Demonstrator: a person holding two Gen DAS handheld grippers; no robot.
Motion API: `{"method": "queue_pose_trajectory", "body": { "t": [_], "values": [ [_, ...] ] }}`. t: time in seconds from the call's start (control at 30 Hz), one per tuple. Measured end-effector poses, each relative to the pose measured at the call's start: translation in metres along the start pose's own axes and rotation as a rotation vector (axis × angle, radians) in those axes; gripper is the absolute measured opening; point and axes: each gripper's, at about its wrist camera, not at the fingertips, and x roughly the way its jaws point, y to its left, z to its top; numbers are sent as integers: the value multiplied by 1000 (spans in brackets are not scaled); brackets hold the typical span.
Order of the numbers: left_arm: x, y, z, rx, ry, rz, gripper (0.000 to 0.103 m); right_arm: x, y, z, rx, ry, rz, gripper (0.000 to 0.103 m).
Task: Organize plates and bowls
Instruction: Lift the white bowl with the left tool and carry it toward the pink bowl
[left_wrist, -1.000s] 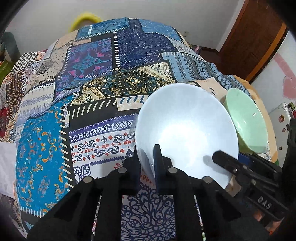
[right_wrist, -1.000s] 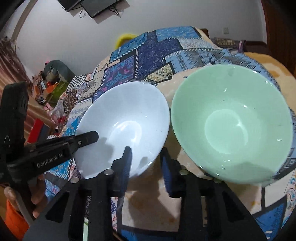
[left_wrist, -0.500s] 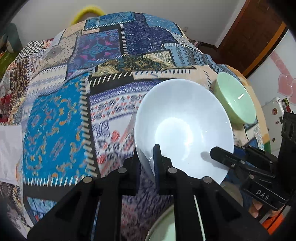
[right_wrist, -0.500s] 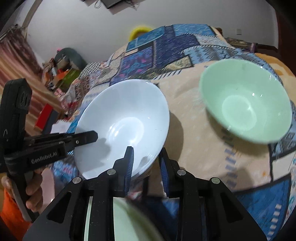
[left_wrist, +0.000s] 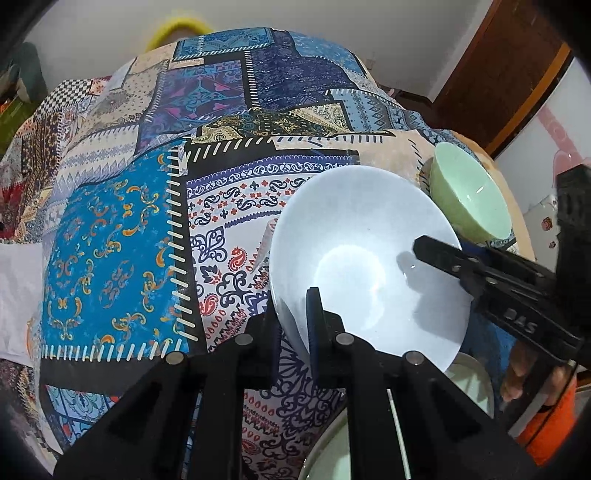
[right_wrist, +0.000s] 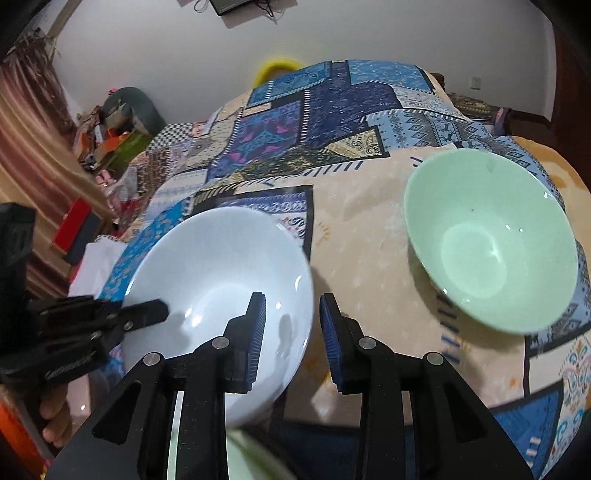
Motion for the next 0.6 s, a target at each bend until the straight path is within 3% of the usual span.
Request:
{"method": "queue_pose_trajectory", "body": {
  "t": [0.07, 0.37, 0.6],
  "values": [
    [1, 2, 1, -10, -2, -9, 12, 5, 1, -2, -1, 15, 7, 11],
    [-7, 0, -1, -61, -2, -25, 11, -8, 13, -12, -50, 2, -46, 11],
    [-41, -7, -14, -53, -47, -29, 10, -39, 27, -16, -67, -47, -55, 11]
  ]
}}
